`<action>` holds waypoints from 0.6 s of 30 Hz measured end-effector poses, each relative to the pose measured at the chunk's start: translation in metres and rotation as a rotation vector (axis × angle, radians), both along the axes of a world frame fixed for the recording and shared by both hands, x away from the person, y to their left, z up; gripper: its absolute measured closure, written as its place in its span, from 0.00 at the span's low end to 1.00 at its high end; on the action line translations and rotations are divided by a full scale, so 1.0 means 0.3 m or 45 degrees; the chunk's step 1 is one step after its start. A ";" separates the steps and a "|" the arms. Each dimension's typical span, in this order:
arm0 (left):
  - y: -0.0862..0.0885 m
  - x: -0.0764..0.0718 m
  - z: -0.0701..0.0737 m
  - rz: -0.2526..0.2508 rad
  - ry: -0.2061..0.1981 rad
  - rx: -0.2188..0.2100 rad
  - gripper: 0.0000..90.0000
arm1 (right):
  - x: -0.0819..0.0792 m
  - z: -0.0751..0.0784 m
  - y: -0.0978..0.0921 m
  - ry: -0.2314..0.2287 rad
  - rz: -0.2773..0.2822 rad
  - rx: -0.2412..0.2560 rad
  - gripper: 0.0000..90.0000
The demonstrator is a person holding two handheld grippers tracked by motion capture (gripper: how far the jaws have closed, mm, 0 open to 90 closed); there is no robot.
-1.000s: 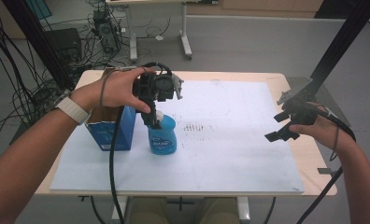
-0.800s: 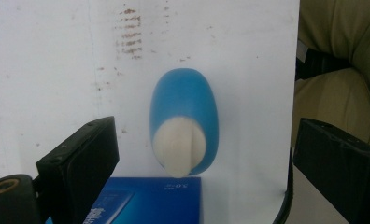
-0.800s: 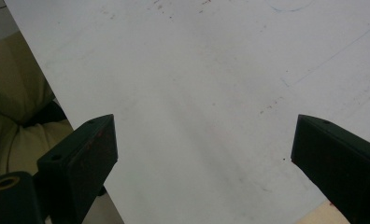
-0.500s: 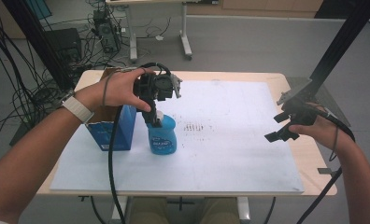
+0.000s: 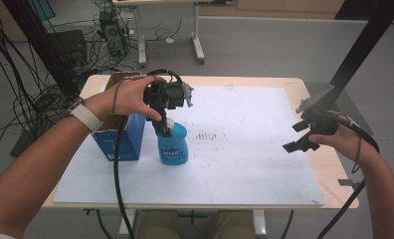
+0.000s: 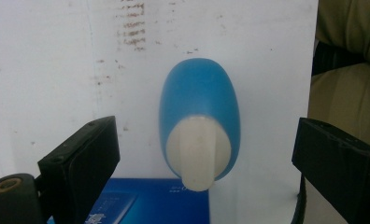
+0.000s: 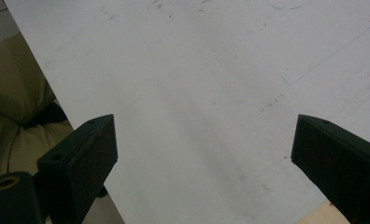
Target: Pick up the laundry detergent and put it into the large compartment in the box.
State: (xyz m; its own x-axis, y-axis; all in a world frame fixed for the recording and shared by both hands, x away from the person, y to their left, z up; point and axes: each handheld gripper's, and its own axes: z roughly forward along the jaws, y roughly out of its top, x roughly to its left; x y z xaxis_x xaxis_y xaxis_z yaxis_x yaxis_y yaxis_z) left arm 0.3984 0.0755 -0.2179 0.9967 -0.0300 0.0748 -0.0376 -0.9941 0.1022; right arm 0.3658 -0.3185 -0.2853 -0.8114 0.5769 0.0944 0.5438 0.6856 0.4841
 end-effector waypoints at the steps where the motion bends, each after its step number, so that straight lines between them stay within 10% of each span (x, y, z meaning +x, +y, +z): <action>1: 0.000 0.001 -0.002 0.000 0.000 0.001 0.09 | 0.001 -0.002 0.001 -0.001 0.003 0.001 0.08; 18: 0.011 0.001 -0.055 -0.016 0.005 -0.007 0.09 | -0.002 -0.006 -0.002 0.001 -0.002 0.007 0.08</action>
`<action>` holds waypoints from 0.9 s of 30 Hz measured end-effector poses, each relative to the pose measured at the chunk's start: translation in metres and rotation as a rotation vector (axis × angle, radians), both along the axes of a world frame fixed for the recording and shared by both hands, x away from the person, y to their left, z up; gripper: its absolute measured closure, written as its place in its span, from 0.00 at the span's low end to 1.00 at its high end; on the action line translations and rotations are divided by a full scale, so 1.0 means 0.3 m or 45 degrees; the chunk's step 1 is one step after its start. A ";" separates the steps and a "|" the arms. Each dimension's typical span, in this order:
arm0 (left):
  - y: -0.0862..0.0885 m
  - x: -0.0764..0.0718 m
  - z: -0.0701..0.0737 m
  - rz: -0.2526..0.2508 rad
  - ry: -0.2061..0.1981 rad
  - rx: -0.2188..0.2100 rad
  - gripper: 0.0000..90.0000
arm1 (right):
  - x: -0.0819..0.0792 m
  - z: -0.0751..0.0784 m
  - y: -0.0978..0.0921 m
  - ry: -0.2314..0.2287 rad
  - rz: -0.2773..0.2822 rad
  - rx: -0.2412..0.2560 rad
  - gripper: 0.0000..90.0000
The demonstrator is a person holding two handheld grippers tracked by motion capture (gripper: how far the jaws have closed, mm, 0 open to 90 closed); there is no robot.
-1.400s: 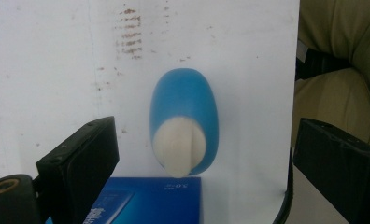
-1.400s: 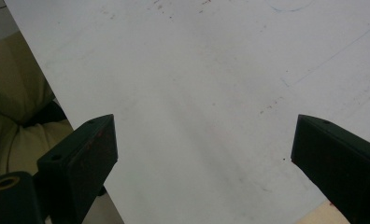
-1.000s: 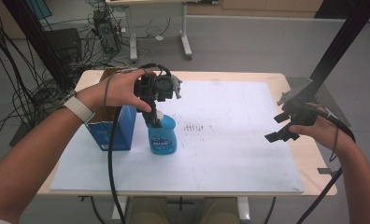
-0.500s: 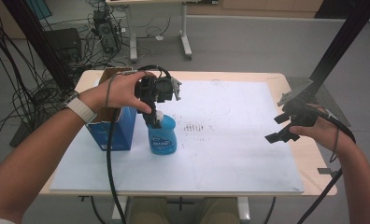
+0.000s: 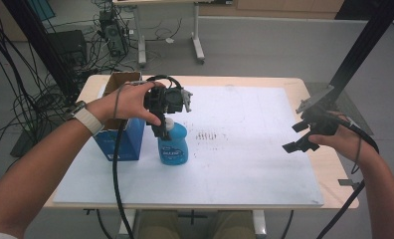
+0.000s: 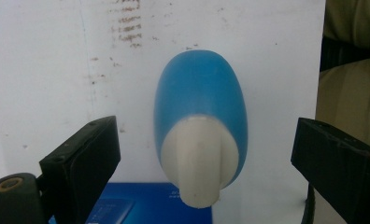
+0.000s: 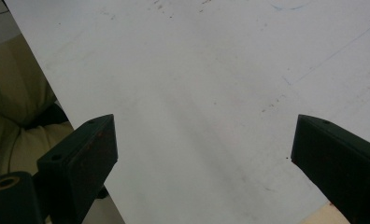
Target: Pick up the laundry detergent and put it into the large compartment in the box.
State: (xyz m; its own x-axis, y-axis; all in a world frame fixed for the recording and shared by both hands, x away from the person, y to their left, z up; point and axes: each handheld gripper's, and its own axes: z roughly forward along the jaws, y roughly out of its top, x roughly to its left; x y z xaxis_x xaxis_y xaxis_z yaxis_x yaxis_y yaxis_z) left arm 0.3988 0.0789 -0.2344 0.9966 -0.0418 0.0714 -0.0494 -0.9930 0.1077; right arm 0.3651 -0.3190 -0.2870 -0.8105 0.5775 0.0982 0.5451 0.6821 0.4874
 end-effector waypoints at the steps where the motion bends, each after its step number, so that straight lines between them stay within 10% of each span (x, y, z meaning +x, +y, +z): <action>1: 0.001 0.001 0.002 0.003 -0.002 -0.005 0.09 | 0.000 0.000 0.000 0.000 0.000 0.000 0.08; 27: -0.010 -0.002 -0.047 0.004 0.002 0.029 0.09 | -0.005 -0.004 0.000 0.003 -0.002 0.003 0.08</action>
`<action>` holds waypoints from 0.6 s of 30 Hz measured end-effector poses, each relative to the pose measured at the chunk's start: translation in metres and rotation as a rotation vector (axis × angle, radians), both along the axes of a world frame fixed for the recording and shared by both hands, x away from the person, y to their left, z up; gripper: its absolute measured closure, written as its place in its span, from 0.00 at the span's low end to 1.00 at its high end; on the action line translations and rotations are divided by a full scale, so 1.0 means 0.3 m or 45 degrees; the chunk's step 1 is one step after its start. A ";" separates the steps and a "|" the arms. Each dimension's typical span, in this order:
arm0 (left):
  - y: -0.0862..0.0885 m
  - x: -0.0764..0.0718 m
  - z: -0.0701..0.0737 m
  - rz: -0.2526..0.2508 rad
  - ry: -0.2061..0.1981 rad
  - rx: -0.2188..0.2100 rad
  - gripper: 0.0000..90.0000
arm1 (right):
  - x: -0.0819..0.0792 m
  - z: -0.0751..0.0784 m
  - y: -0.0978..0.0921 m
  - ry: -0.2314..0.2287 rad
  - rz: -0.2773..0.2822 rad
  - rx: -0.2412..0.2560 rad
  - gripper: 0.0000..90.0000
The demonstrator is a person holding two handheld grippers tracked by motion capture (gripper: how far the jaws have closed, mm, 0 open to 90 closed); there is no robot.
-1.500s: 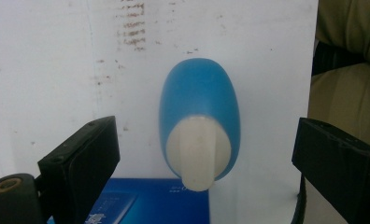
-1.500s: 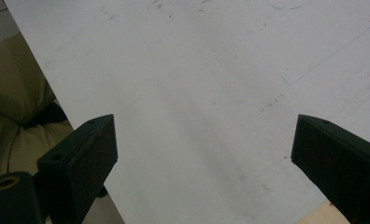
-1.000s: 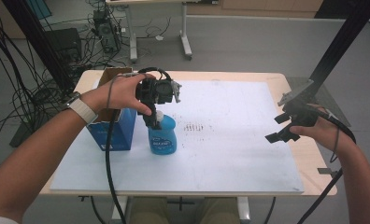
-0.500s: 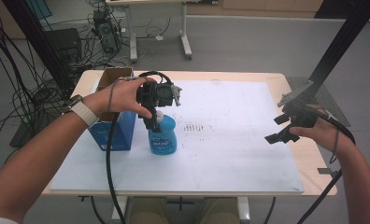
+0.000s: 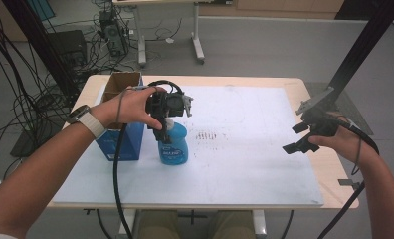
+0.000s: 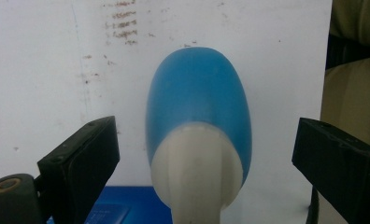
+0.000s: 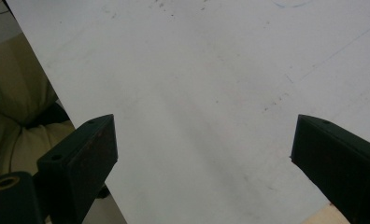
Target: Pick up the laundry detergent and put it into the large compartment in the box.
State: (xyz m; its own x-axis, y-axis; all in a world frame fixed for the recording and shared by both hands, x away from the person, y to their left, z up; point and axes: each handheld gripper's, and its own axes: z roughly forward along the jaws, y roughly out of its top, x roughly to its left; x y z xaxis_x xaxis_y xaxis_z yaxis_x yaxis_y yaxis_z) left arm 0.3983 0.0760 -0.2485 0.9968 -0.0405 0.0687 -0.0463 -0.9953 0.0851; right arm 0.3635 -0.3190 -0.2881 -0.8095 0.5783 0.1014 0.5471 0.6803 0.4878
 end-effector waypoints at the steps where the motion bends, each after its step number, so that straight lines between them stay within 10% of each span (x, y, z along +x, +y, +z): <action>1: 0.000 0.000 0.000 0.000 0.000 0.000 0.09 | 0.000 0.000 0.000 0.000 0.000 0.000 0.08; 18: -0.003 0.004 -0.005 0.004 -0.007 -0.004 0.09 | 0.002 0.001 -0.001 0.002 0.000 -0.002 0.08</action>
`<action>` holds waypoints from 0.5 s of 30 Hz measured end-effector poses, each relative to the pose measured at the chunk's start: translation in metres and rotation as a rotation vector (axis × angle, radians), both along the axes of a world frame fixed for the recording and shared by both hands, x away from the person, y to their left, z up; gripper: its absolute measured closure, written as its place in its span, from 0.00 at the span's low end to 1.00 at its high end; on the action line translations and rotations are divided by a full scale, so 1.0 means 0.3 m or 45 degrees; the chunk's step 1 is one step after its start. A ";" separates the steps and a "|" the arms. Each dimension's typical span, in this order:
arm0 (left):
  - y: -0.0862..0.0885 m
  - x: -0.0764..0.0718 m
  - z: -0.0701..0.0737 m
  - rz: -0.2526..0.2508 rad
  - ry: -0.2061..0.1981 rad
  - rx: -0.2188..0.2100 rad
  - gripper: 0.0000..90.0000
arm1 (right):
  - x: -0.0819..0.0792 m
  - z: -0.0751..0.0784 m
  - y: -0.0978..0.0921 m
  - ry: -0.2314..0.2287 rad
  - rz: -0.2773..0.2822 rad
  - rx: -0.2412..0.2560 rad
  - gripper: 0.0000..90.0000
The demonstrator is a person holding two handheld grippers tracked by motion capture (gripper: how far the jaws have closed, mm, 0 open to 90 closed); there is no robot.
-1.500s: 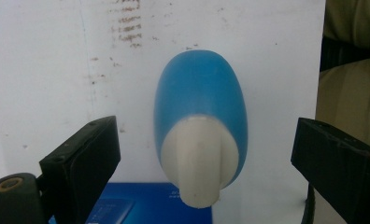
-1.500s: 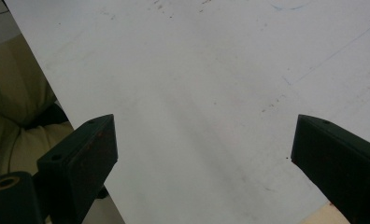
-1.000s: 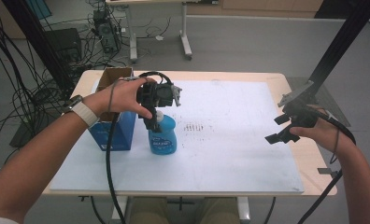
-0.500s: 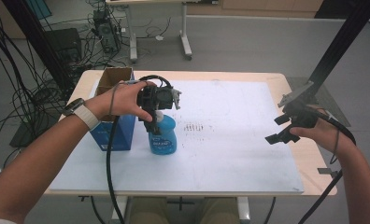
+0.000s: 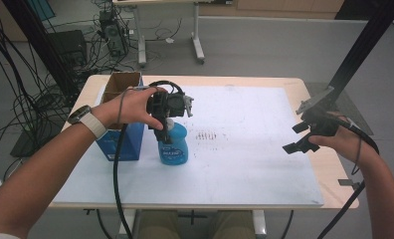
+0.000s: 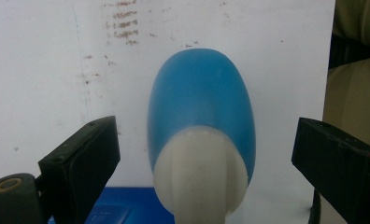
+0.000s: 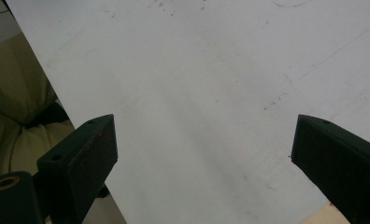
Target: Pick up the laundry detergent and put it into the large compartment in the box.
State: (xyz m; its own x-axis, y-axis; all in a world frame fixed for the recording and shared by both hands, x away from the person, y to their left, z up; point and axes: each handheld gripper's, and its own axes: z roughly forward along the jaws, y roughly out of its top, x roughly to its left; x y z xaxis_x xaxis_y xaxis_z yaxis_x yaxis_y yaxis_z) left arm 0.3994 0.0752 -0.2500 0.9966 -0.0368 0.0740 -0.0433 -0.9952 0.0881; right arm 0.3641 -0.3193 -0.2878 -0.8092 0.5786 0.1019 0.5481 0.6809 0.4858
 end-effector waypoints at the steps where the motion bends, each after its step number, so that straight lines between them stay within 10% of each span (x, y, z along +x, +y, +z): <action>1: 0.000 0.000 0.000 0.002 0.000 0.001 0.09 | 0.000 0.000 0.000 0.000 0.000 0.001 0.08; 15: 0.005 0.000 0.004 0.011 -0.006 -0.008 0.09 | 0.003 -0.001 0.004 0.001 0.003 -0.001 0.08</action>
